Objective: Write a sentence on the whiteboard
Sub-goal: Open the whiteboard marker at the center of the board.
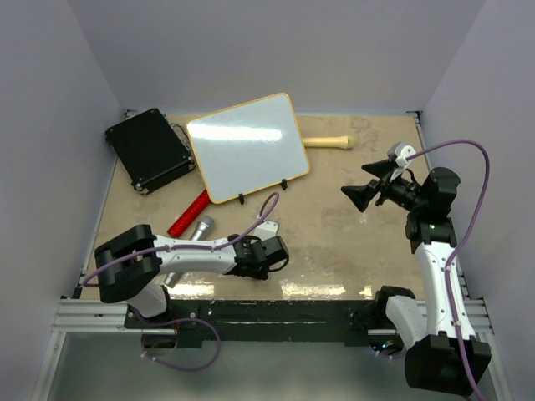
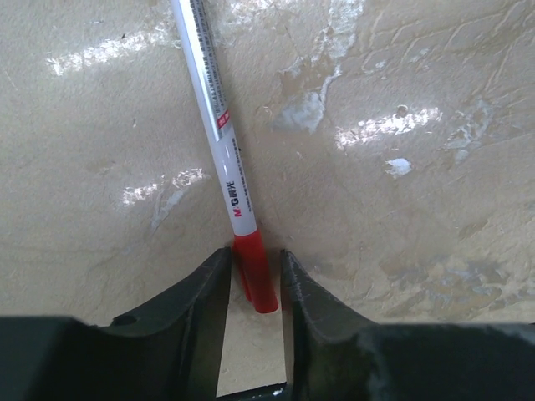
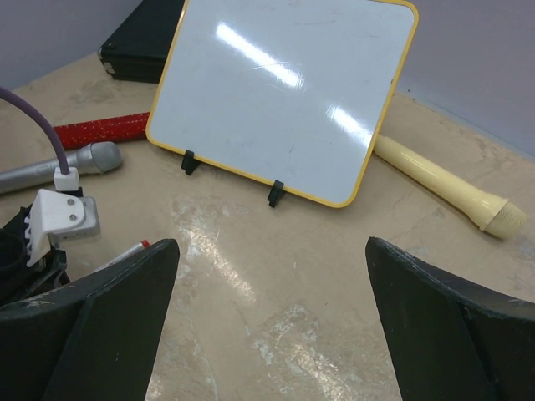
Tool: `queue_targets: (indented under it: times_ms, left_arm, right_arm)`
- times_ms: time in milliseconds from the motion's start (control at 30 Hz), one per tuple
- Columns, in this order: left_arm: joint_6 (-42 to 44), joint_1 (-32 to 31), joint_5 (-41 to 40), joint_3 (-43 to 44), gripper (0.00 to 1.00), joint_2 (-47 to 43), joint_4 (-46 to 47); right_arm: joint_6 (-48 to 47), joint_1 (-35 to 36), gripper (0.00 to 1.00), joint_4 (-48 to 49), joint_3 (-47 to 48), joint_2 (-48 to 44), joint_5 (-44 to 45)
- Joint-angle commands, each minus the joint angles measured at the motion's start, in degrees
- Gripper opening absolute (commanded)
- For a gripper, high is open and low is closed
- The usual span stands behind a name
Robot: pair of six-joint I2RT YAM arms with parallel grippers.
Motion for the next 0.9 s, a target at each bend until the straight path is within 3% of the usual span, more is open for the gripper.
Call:
queue_targets:
  times_ms: [0,133,267,567,867]
  left_arm:
    - [1.40,0.13,2.09,0.05,0.38,2.42,-1.42]
    - [3.42,0.22,3.85,-0.22,0.34,3.12,-0.46]
    - [7.80,0.22,5.88,0.31,0.14,4.44,-0.10]
    - [17.20,0.22,2.27,-0.39,0.05,0.68,2.96]
    - [26.44,0.22,-1.85,-6.45,0.01,-9.78,17.64]
  right_arm:
    - [-0.56,0.16,0.98,0.45,0.45,-0.08,-1.27]
    - [0.05,0.25,0.98,0.62,0.28,0.27,-1.97]
    - [0.76,2.26,0.98,1.15,0.02,1.94,-3.03]
    - [0.49,10.16,0.98,1.32,-0.33,7.65,-4.34]
    - [14.81,13.87,0.98,11.87,-4.29,14.41,-6.11]
